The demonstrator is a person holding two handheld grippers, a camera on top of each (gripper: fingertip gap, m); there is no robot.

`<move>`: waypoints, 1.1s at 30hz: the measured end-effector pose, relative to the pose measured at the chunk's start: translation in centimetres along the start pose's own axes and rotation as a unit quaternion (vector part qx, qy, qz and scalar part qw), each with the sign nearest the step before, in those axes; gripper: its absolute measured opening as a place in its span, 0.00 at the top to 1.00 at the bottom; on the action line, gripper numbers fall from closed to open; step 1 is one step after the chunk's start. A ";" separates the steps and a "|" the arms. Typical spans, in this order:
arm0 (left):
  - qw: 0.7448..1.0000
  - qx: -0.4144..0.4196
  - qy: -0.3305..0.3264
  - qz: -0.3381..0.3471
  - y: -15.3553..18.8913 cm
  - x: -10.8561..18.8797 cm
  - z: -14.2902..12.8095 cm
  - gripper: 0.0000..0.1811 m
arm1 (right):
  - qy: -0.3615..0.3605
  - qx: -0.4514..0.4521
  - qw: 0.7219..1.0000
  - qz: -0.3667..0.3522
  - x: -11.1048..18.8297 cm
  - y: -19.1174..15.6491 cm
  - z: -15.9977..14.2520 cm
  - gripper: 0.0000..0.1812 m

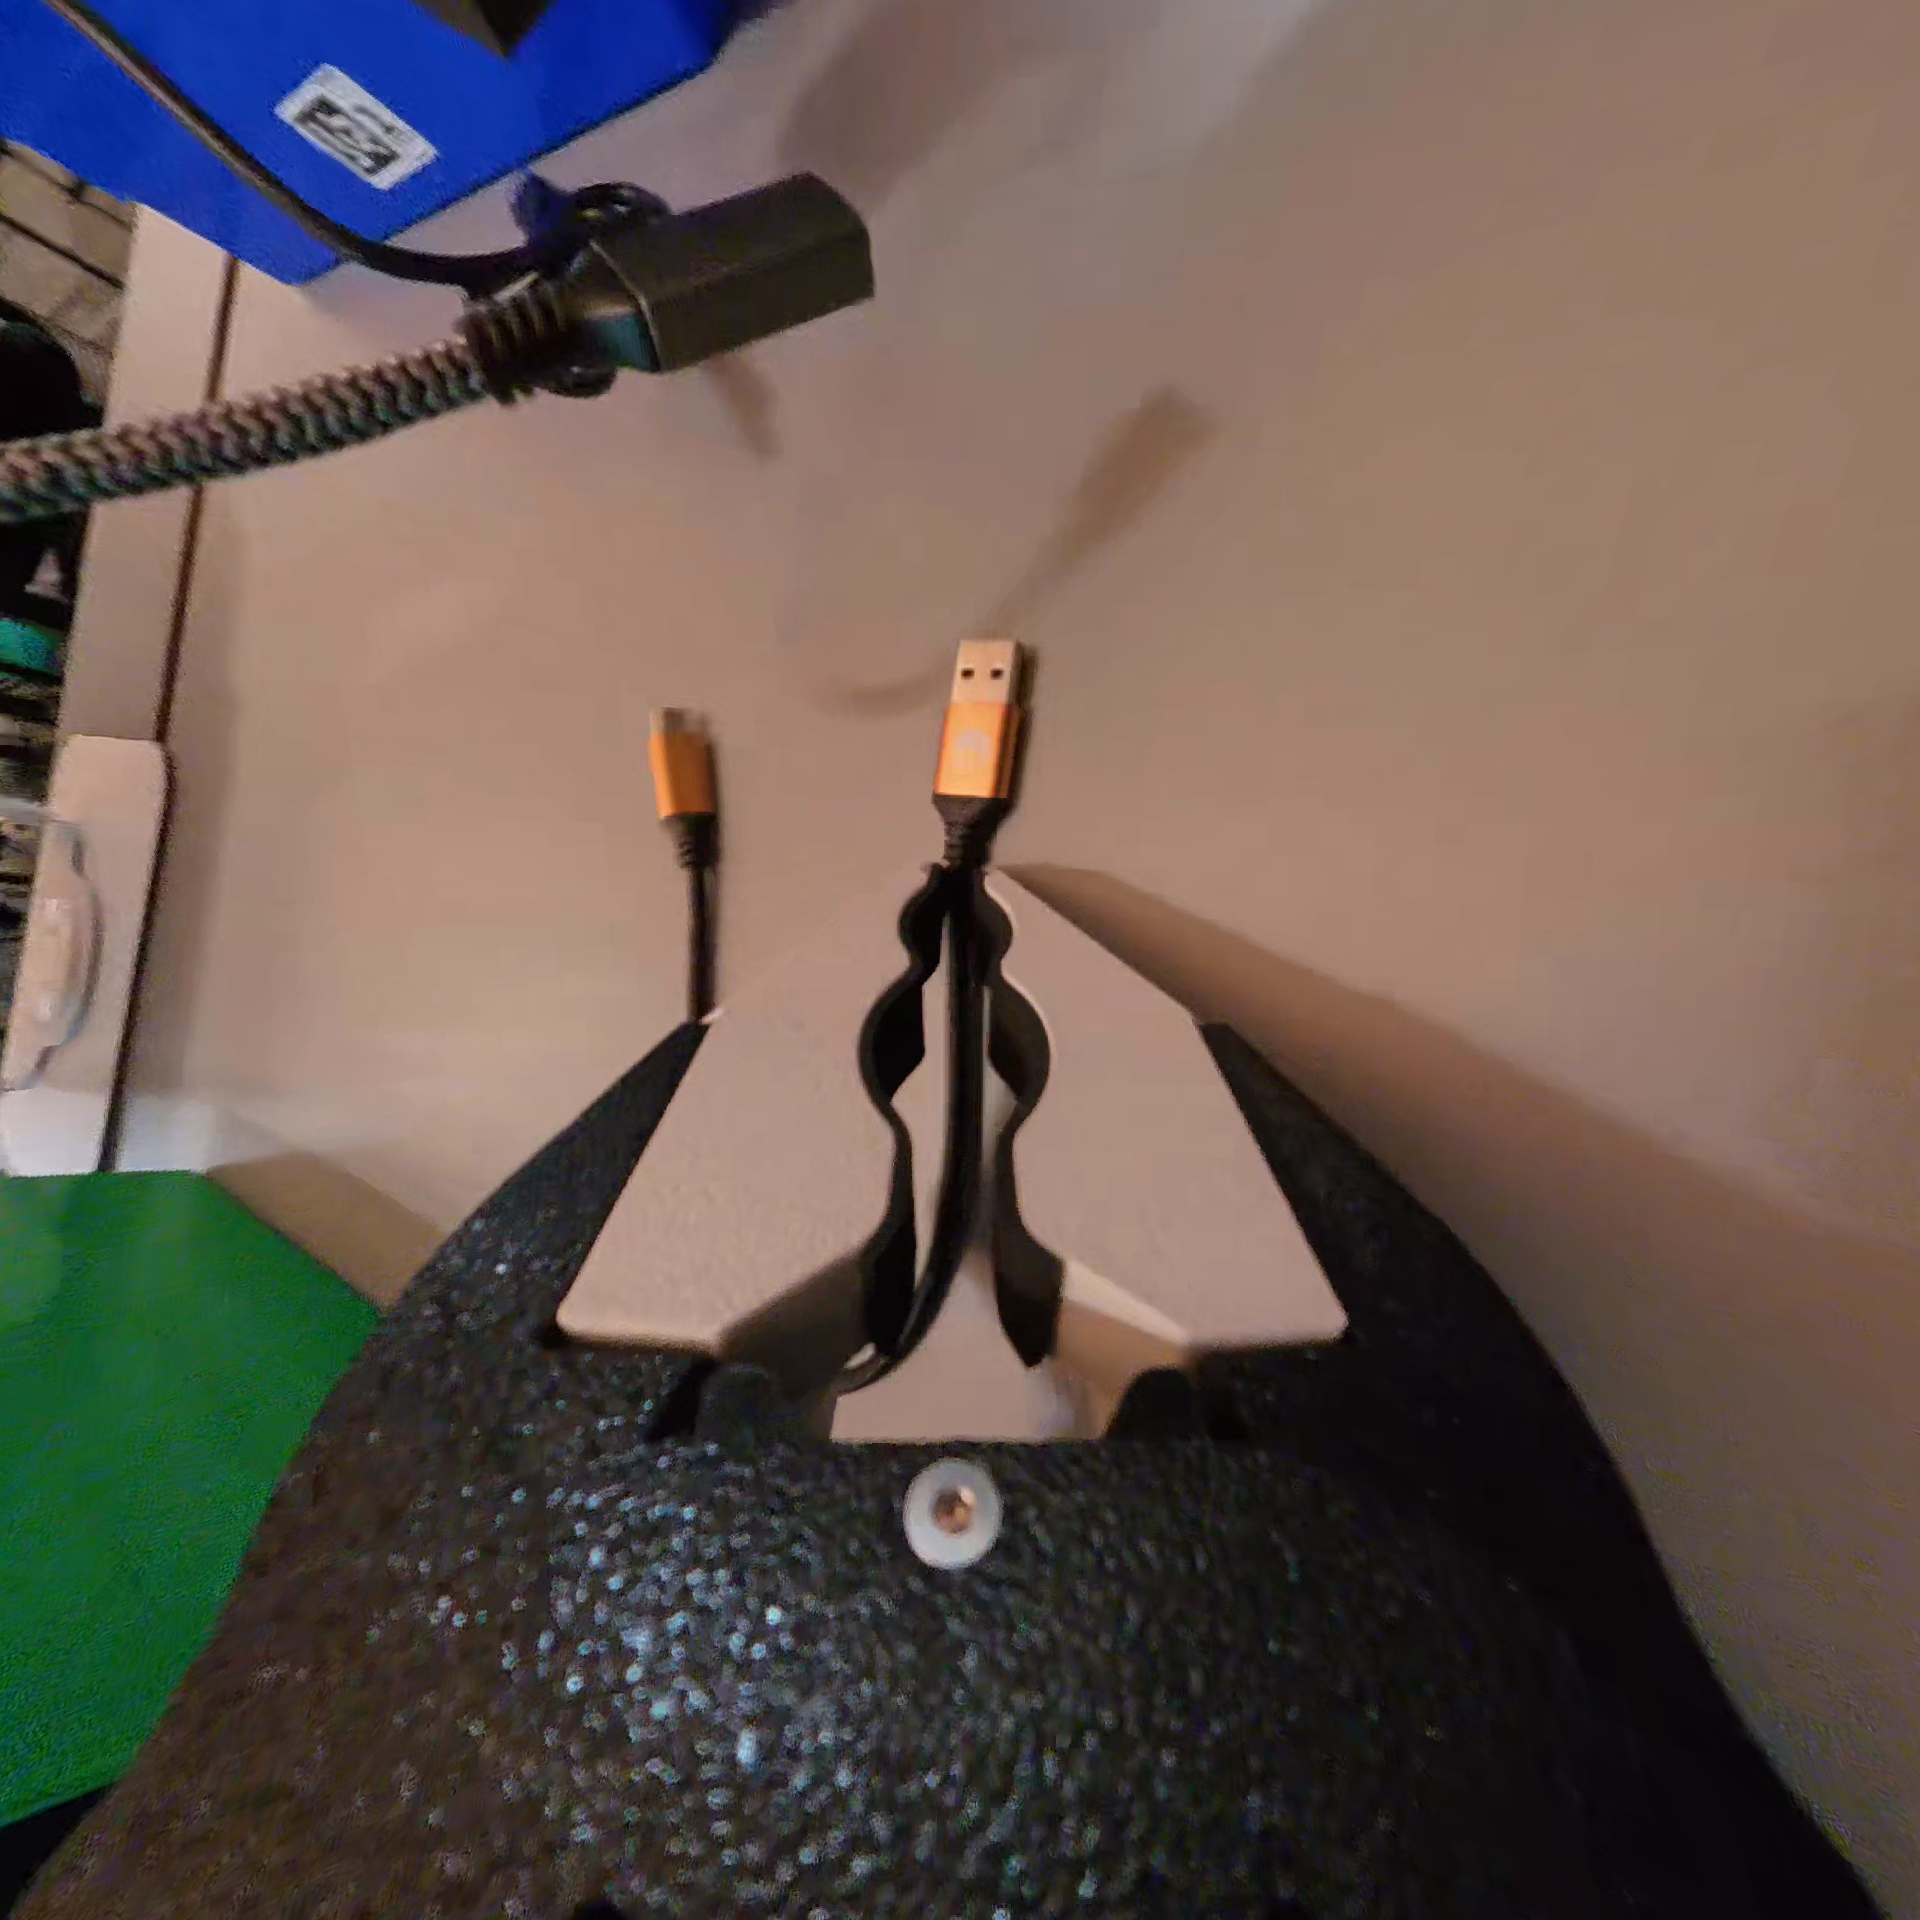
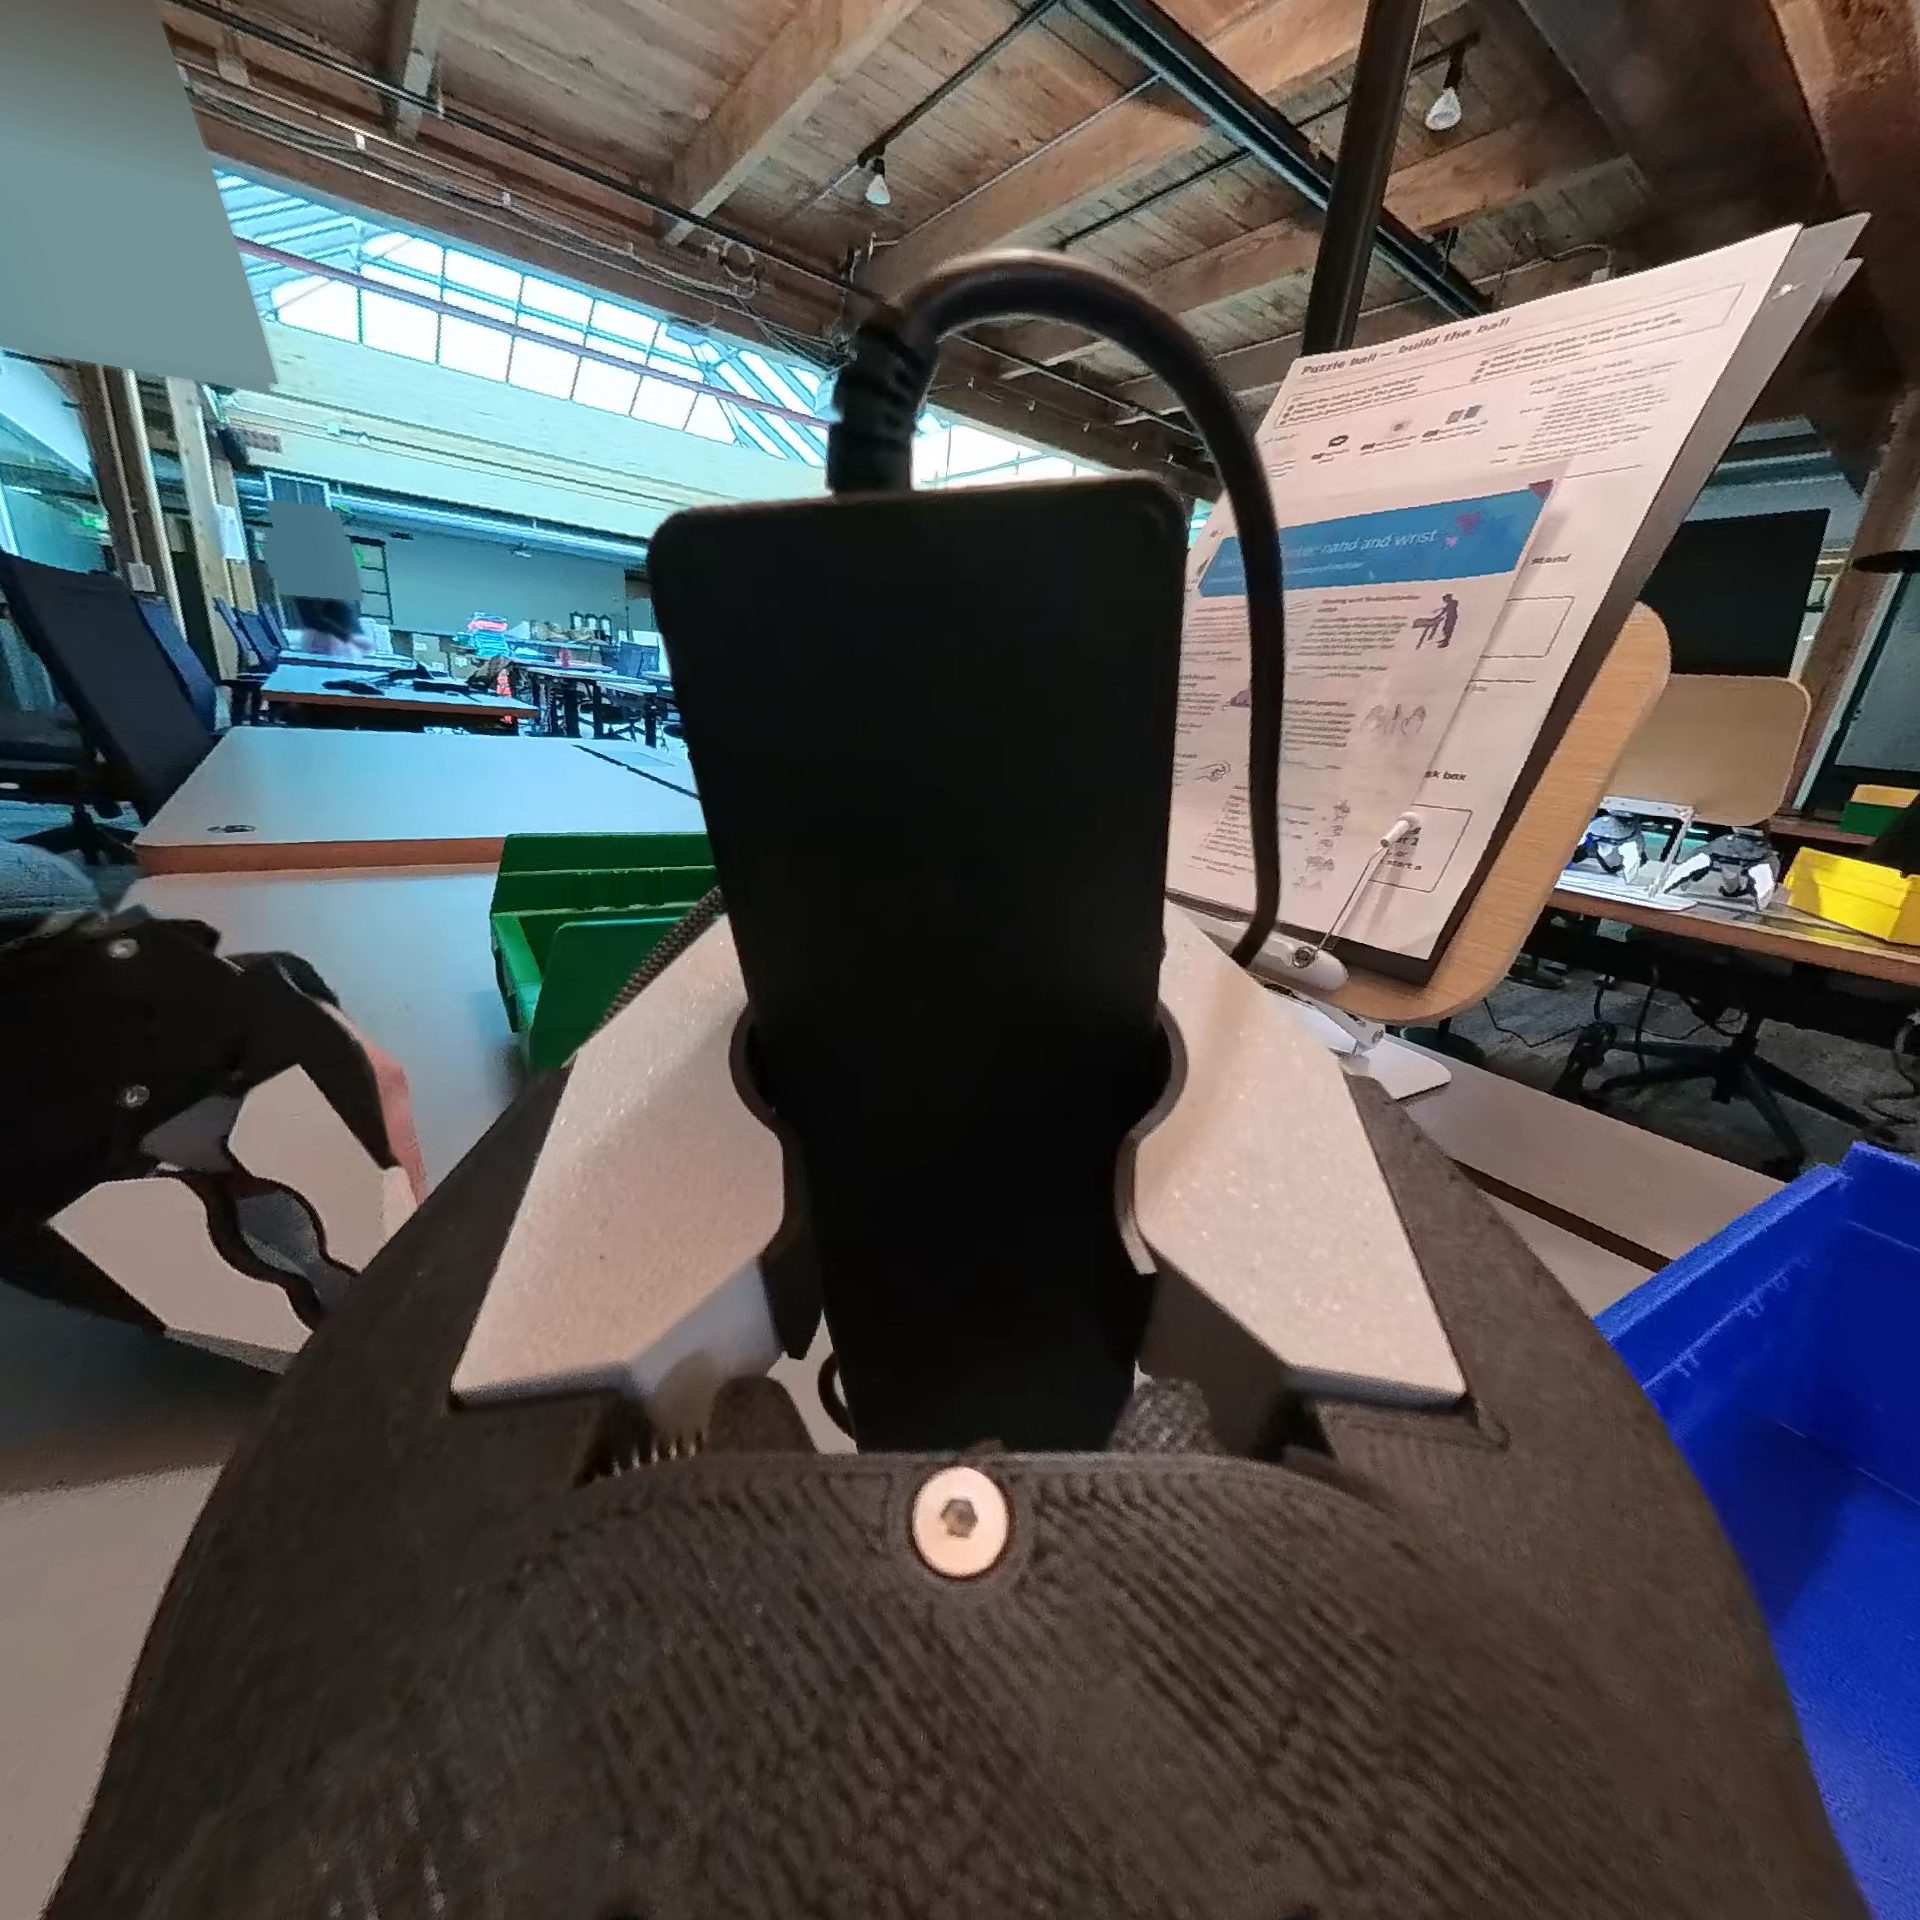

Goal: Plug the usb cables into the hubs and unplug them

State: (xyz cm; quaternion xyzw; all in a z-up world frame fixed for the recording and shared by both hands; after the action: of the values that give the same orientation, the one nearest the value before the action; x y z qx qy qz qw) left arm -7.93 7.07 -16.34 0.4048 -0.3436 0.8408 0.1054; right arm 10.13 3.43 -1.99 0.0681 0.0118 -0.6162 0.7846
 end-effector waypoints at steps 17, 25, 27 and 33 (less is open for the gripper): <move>0.990 0.037 0.077 -0.115 -0.6 -1.4 1.4 0.93 | -0.018 -0.005 0.999 0.030 -0.4 -0.7 -0.6 0.65; 0.992 0.113 0.027 -0.052 -1.9 -1.4 0.8 0.94 | -0.033 -0.011 0.998 0.046 -0.7 -1.1 -1.0 0.65; 0.984 0.163 0.043 -0.056 -2.6 -0.6 0.9 0.93 | -0.029 -0.009 0.999 0.043 -0.6 -1.0 -0.9 0.65; 0.948 0.295 0.090 -0.079 -5.3 2.2 0.6 0.94 | -0.030 -0.006 0.998 0.048 -0.6 -1.1 -1.1 0.65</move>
State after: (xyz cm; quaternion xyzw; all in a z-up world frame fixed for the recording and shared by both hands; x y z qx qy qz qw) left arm -6.57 10.34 -11.82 0.3659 -0.0363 0.9267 0.0777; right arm 9.01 3.85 -3.10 0.0455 -0.0109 -0.5796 0.8136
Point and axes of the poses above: each gripper's, where its closed fingertips meet, x back along the fingers, z out of its top, y = z × x across the jaws, the point moved 4 cm from there along x, back along the fingers, and after that the axes turned 9 degrees about -y, right-handed, at the moved point
